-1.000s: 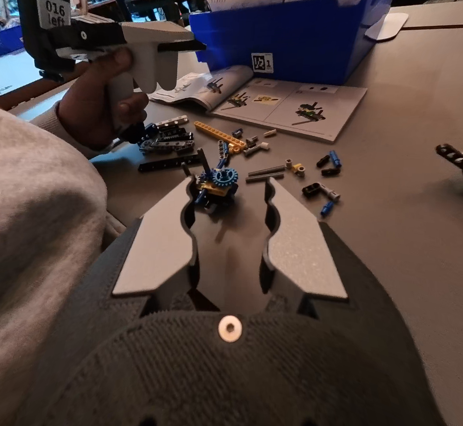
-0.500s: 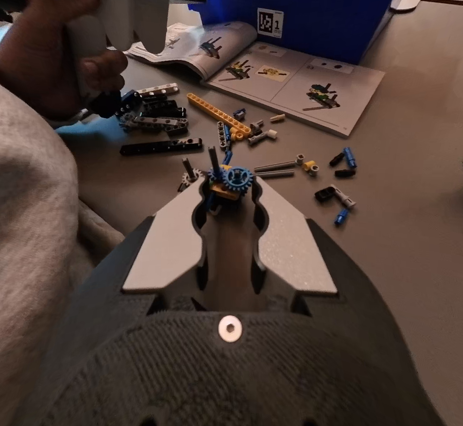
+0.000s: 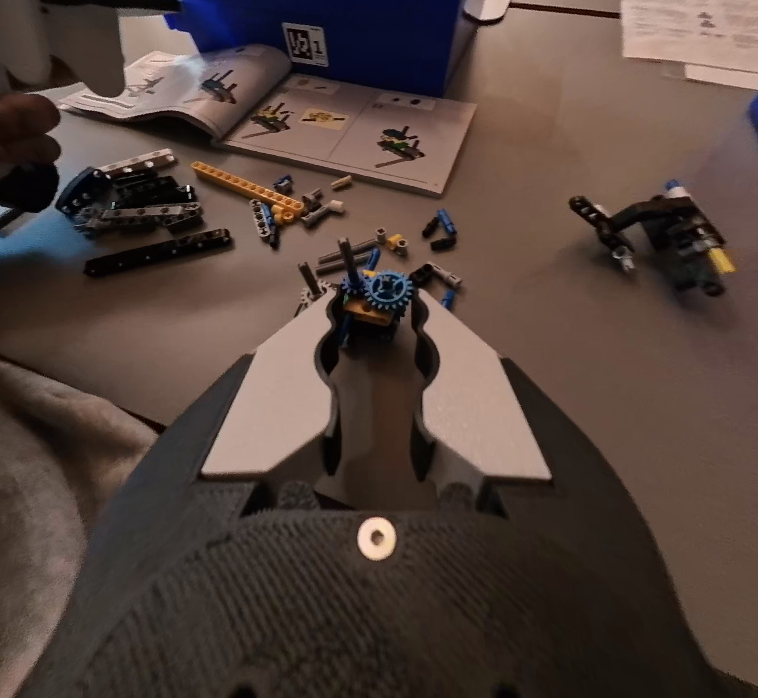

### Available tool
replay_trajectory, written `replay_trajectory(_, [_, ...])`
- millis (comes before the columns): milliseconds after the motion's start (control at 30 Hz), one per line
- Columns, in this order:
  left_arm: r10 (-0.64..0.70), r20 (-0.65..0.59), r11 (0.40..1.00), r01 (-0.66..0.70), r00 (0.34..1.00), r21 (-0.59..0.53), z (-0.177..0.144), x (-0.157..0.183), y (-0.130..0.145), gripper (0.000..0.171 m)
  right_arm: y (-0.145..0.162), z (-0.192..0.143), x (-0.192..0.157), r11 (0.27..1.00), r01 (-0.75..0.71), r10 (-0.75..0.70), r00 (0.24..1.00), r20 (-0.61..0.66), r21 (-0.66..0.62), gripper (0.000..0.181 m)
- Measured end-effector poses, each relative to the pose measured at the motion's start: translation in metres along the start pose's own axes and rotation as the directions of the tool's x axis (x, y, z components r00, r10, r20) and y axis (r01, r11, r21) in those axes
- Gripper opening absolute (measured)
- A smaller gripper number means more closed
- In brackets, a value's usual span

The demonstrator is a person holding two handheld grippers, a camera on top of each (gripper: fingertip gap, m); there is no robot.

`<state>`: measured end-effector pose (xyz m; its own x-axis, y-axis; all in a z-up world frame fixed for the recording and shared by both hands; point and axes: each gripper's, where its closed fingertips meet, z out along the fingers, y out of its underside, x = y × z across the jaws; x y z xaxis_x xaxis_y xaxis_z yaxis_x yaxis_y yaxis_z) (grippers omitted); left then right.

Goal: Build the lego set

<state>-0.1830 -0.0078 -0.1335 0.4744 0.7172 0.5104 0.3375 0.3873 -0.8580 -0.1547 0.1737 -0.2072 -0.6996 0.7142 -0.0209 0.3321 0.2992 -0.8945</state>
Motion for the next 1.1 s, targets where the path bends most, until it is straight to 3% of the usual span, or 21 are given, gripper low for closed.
replay_trajectory(200, [0.006, 0.005, 1.000, -0.006, 1.000, -0.004, 0.001, 0.000, 0.001, 0.074, -0.010, -0.010, 0.014, 0.993, -0.096, 0.097, 0.995, -0.005, 0.072, 0.023])
replay_trajectory(400, [-0.005, 0.001, 1.000, 0.005, 1.000, -0.017, 0.003, 0.000, 0.005, 0.074, -0.007, -0.014, 0.022, 0.981, -0.170, 0.170, 0.985, 0.013, 0.097, 0.031])
replay_trajectory(700, [-0.012, 0.004, 1.000, 0.012, 1.000, -0.025, 0.004, -0.001, 0.006, 0.074, 0.003, -0.015, 0.020, 0.978, -0.200, 0.199, 0.980, 0.031, 0.058, 0.039])
replay_trajectory(967, [-0.023, 0.002, 0.999, 0.023, 1.000, -0.024, 0.003, -0.002, 0.006, 0.074, 0.004, -0.026, -0.009, 0.989, -0.144, 0.139, 0.981, 0.138, 0.023, 0.037])
replay_trajectory(1100, [-0.032, -0.001, 0.999, 0.032, 0.999, -0.027, 0.004, -0.002, 0.006, 0.074, -0.001, -0.029, -0.002, 0.993, -0.115, 0.111, 0.989, 0.100, 0.038, 0.040])
